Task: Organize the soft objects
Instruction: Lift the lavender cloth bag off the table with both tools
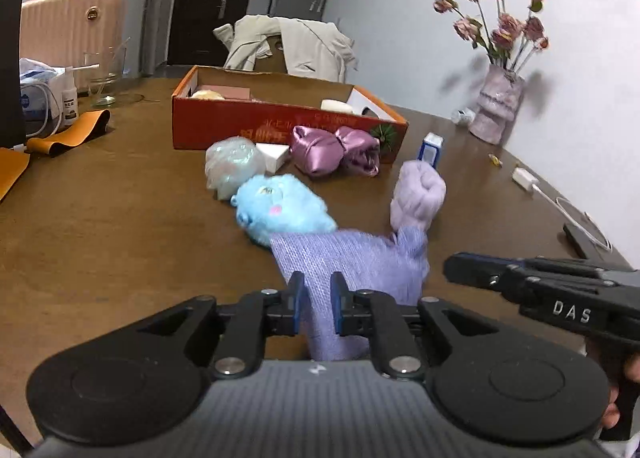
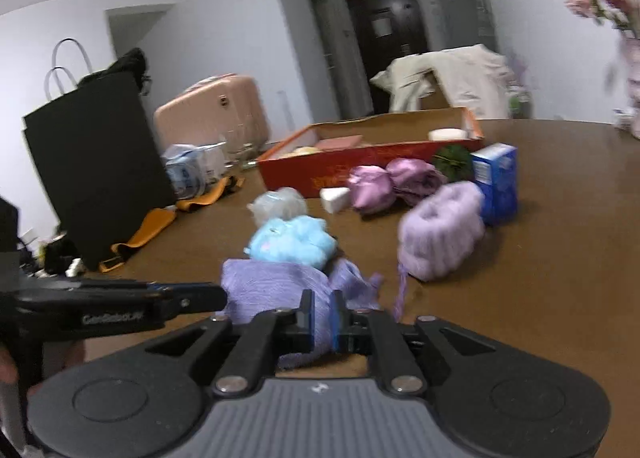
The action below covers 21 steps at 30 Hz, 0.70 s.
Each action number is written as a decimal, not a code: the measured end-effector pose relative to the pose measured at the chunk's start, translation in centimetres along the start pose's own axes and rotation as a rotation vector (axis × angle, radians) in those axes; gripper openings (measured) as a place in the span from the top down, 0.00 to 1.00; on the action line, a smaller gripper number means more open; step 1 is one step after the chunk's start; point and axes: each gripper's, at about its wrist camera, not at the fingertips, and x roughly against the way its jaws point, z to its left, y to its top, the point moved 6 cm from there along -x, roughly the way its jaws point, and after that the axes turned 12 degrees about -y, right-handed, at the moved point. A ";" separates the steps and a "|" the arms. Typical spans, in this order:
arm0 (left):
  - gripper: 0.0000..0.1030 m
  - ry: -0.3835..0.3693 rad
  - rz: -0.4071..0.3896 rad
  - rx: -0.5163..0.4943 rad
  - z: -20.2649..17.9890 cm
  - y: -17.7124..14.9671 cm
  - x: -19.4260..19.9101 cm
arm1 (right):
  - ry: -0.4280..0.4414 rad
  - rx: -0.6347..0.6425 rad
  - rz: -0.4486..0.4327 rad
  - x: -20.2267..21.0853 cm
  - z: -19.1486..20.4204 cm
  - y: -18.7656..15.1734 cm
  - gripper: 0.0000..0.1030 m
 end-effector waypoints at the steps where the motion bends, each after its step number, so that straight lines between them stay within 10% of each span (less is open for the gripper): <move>1: 0.72 -0.002 -0.014 0.003 0.3 -0.1 0.2 | -0.012 -0.008 -0.003 0.3 -0.2 -0.4 0.89; 3: 0.58 0.001 -0.034 0.007 0.7 0.0 0.3 | -0.009 -0.051 0.005 0.8 -0.7 -0.9 0.88; 21: 0.59 -0.032 -0.001 0.058 1.5 -1.8 -1.8 | 0.036 -0.175 0.045 -5.6 -2.2 0.3 0.49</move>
